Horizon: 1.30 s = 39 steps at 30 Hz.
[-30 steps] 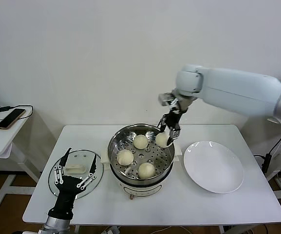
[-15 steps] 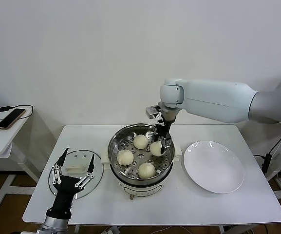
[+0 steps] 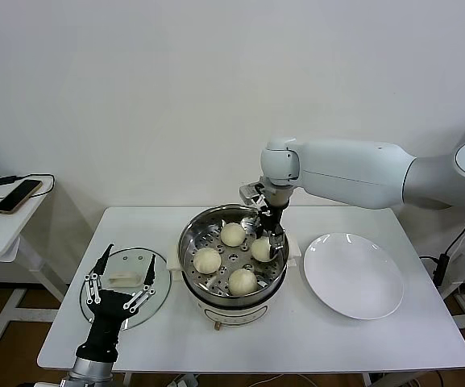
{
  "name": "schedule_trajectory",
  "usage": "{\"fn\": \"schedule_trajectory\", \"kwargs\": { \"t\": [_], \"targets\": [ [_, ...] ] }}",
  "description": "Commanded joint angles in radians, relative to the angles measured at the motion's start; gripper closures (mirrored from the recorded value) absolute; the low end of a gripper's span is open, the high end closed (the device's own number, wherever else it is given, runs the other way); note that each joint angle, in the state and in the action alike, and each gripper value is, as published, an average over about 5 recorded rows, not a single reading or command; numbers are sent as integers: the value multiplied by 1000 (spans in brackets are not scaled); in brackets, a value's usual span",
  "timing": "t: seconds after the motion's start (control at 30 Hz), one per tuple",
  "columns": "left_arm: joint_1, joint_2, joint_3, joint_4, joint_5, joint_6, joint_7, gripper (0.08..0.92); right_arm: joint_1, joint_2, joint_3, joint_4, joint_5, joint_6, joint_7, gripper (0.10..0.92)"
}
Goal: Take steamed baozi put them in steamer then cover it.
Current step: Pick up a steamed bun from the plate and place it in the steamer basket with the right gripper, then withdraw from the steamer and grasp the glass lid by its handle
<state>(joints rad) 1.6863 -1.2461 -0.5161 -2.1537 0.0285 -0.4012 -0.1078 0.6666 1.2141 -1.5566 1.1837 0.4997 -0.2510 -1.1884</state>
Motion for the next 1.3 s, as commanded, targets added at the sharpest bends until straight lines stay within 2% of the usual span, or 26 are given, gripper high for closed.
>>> {"fn": "schedule_trajectory", "kwargs": {
  "t": [0.03,0.17,0.27,0.37,0.47,0.53,0.63,0.73,0.93,1.1,1.3],
  "targets": [
    [0,-1,1,0,0,1,0,177,-8,2,11,3,-19,3,5,275],
    [0,-2,1,-1,0,3,0,177,-8,-15,46,27,-13,5,9,211],
    [0,-1,0,-3,0,3,0,177,-24,-50,130,47,-2,15,23,204],
    [-1,1,-2,-5,0,4,0,177,-60,-106,266,73,62,41,112,203],
    [-2,4,-4,-5,2,6,0,177,-105,-171,369,120,165,128,363,203],
    [-5,6,-5,-2,8,6,0,177,-148,-217,414,160,208,212,620,203],
    [-10,7,-6,1,24,7,-1,177,-227,-275,469,212,210,305,991,203],
    [-13,7,-6,0,42,9,-2,177,-342,-333,582,251,178,385,1280,203],
    [-35,2,-1,9,109,15,-10,177,-694,-388,928,266,25,534,1659,203],
    [-76,-2,-5,48,225,25,-34,177,-1036,-379,1272,256,-89,586,1781,203],
    [-128,3,-27,140,440,63,-82,177,-1409,-307,1657,227,-173,629,1766,203]
  ]
}}
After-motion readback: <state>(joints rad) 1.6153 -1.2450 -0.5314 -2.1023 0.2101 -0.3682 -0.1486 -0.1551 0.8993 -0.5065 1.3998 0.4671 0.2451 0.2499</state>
